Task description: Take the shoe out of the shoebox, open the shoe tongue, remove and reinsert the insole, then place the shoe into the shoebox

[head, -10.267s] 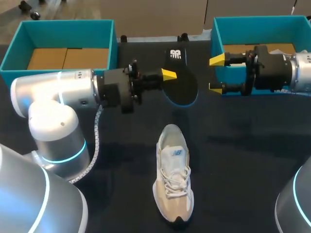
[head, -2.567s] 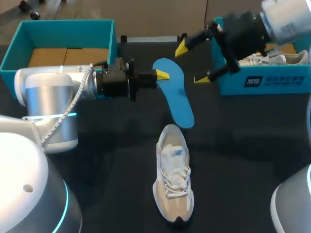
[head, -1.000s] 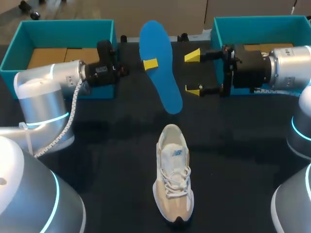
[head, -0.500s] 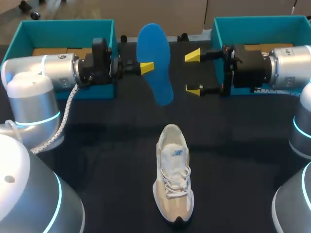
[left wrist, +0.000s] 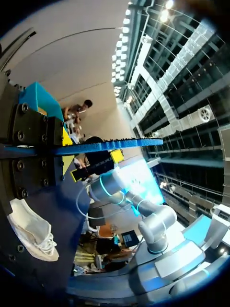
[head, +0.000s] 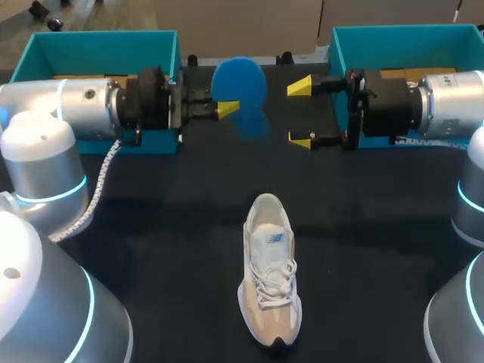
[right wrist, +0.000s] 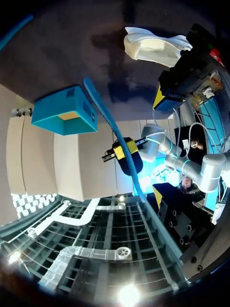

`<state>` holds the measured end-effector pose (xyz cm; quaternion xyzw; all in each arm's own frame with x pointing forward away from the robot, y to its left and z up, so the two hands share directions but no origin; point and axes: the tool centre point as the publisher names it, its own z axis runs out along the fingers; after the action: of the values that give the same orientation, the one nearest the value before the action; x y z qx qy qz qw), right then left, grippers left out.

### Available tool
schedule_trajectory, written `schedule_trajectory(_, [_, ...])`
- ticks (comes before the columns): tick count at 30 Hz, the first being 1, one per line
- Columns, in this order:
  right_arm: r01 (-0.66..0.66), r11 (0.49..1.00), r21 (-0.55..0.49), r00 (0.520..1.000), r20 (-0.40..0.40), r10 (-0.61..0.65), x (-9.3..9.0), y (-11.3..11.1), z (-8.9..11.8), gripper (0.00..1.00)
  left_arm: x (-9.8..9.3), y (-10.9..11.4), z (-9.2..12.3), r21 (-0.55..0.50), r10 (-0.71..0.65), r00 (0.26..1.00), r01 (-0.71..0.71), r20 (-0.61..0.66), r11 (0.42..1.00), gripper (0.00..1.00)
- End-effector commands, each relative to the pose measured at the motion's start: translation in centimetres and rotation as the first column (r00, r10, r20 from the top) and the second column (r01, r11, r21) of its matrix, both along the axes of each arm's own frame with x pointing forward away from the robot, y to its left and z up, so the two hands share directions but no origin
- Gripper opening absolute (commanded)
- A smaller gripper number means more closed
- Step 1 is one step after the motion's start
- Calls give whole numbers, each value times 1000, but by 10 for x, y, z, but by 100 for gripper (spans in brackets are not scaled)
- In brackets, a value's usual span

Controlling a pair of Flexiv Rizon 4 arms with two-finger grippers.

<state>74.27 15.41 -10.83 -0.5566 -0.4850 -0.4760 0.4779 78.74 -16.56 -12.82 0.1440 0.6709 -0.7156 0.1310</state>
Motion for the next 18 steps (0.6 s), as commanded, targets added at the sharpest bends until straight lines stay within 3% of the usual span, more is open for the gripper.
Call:
schedule_trajectory(1, [2, 1000, -1, 1000, 0, -2, 0, 2, 0, 100, -9, 25, -6, 86, -159, 584, 150, 796, 985, 0])
schedule_trajectory(14, [2, 1000, -1, 1000, 0, -2, 0, 2, 0, 100, -9, 25, -6, 86, -159, 584, 150, 796, 985, 0])
schedule_trajectory(18, [2, 1000, -1, 1000, 0, -2, 0, 2, 0, 100, -8, 18, -9, 93, -139, 443, 125, 886, 988, 0])
